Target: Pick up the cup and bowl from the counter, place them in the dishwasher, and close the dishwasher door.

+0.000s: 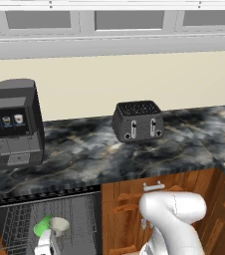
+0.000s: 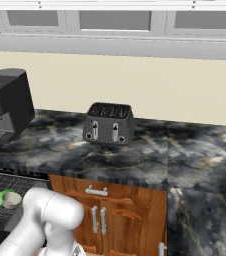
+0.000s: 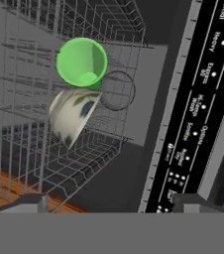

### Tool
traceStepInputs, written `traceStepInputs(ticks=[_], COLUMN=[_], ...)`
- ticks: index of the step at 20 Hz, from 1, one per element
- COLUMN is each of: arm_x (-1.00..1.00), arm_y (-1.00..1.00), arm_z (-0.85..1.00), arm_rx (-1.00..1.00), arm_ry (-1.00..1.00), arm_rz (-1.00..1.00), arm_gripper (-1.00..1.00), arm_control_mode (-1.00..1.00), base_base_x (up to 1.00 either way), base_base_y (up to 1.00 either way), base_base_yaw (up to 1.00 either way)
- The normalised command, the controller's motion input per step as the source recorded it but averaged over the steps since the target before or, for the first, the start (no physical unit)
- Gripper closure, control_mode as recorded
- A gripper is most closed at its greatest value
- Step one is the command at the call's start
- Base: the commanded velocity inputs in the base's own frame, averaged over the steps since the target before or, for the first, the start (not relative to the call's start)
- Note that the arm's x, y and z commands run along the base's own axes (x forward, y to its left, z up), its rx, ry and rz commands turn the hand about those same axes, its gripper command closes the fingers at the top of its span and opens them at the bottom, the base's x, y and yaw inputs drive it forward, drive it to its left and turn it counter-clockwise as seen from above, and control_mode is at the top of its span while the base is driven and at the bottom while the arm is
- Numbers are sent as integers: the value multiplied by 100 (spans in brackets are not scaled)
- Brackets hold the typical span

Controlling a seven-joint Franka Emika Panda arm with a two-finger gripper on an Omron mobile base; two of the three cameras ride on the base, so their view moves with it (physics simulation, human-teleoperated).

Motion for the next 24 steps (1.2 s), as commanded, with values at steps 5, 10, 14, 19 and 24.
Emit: traceStepInputs(ticks=[5, 10, 14, 19, 24], arm_x=[-16, -32, -53, -47, -30], arm_y=[-47, -24, 23, 40, 6], arm_z=[-11, 0, 10, 4, -3], arm_rx=[26, 29, 25, 14, 2], arm_ry=[-1, -5, -10, -9, -6], arm_rz=[0, 0, 0, 0, -1], arm_gripper=[-100, -100, -100, -100, -100], arm_control_mode=[-100, -100, -100, -100, -100], base_base_x=[0, 0, 0, 0, 0], base_base_y=[0, 0, 0, 0, 0], base_base_yaw=[0, 0, 0, 0, 0])
